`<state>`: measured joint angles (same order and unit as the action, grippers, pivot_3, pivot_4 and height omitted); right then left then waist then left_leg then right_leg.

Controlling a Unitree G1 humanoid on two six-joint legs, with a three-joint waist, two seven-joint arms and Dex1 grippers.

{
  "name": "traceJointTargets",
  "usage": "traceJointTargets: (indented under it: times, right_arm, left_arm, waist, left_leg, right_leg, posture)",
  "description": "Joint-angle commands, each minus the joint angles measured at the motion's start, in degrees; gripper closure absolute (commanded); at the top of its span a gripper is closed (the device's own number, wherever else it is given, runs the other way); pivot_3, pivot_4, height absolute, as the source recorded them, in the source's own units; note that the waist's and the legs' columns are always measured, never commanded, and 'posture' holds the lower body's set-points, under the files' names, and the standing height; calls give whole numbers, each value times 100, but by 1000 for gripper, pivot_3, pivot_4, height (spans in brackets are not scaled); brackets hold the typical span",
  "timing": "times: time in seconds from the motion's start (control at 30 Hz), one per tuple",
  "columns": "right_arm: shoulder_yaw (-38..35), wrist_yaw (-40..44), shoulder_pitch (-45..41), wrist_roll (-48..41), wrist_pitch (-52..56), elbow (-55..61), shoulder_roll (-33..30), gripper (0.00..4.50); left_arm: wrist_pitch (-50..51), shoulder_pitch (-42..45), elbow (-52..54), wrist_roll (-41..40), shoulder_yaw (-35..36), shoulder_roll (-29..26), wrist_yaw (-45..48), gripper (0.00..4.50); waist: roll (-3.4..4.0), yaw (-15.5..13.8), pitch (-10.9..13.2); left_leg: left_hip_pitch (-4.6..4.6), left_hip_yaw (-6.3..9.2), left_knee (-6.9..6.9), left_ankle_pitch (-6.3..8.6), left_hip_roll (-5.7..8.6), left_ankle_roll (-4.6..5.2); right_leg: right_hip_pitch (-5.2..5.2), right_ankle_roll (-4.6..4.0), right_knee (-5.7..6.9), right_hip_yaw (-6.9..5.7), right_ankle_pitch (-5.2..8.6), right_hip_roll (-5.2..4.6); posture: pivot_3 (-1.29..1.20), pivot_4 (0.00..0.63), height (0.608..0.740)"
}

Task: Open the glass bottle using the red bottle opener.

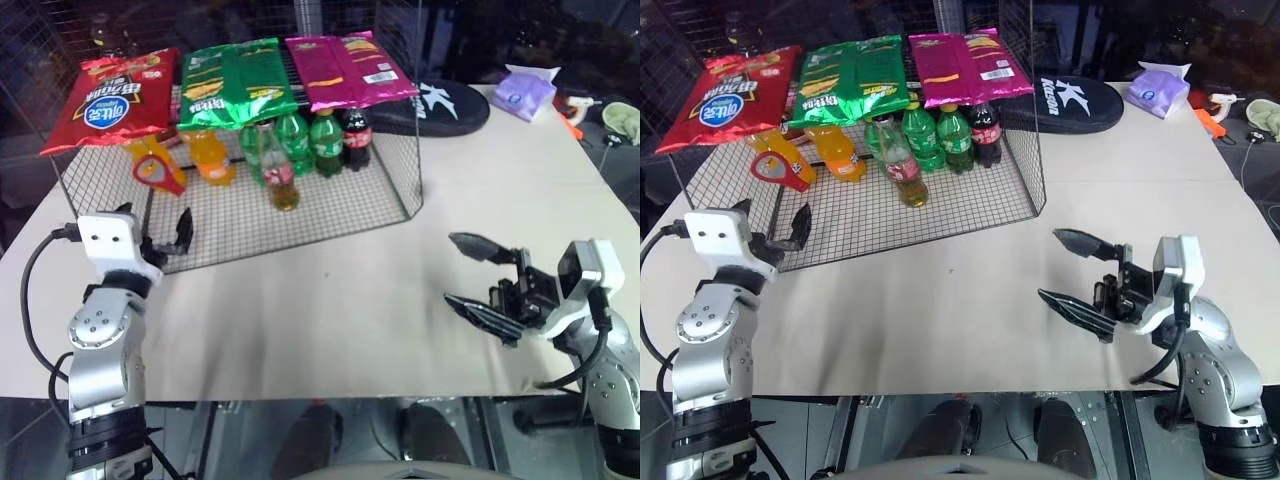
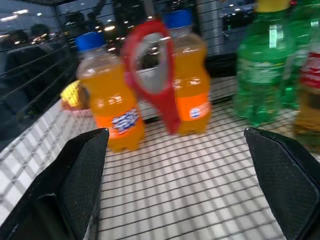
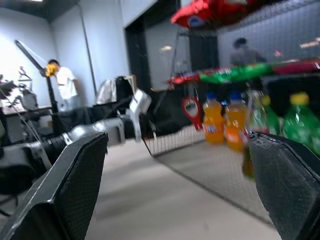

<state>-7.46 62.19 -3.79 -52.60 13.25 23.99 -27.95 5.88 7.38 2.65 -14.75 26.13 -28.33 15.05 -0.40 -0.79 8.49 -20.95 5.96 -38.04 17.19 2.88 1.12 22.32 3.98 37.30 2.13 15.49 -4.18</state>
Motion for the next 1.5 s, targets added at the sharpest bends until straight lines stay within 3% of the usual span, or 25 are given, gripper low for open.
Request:
traceJointTargets:
  times: [0.03,0.33,0.83,0.93,1.2,1.5]
  right_arm:
    - [-6,-218,-126,-172,120,264,87,0]
    - [23,-215,-54,121,13,161,240,0]
    - [147,-626,102,519,-128,321,493,0]
    - [161,-652,153,553,-153,341,503,0]
    - [152,-593,287,735,-331,218,502,0]
    - [182,-473,382,885,-538,45,533,0]
  left_arm:
    - [-98,263,-120,-27,251,-155,-138,23]
    - [-197,868,-944,-140,65,-354,282,23]
    - [-793,2060,-2628,-124,-168,-738,1010,23]
    - [-833,2091,-2588,-211,-196,-671,1098,928]
    - [-635,2014,-2153,-471,-184,-473,1156,4431]
    - [803,1773,-1471,-1973,146,-365,1814,4477]
  waist:
    - [-2,-2,0]
    - [-5,14,-2]
    - [-9,119,-4]
    - [-10,147,-5]
    - [-12,154,-6]
    - [-21,121,-12]
  left_leg:
    - [-3,3,0,0,0,0]
    - [-88,0,-28,-5,6,-7]
    - [-95,-11,-31,-10,8,-13]
    - [-96,-11,-31,-10,8,-13]
    - [-97,-12,-34,-10,8,-13]
    - [-98,-8,-41,-10,10,-13]
  right_leg:
    - [2,0,0,-3,0,0]
    - [94,0,45,3,0,0]
    - [114,0,63,13,0,3]
    - [114,0,64,13,0,3]
    - [115,0,68,16,-1,4]
    - [114,1,69,11,-1,2]
  posture:
    - [0,150,740]
    - [0,150,740]
    - [0,150,740]
    - [0,150,740]
    - [0,150,740]
    - [0,150,740]
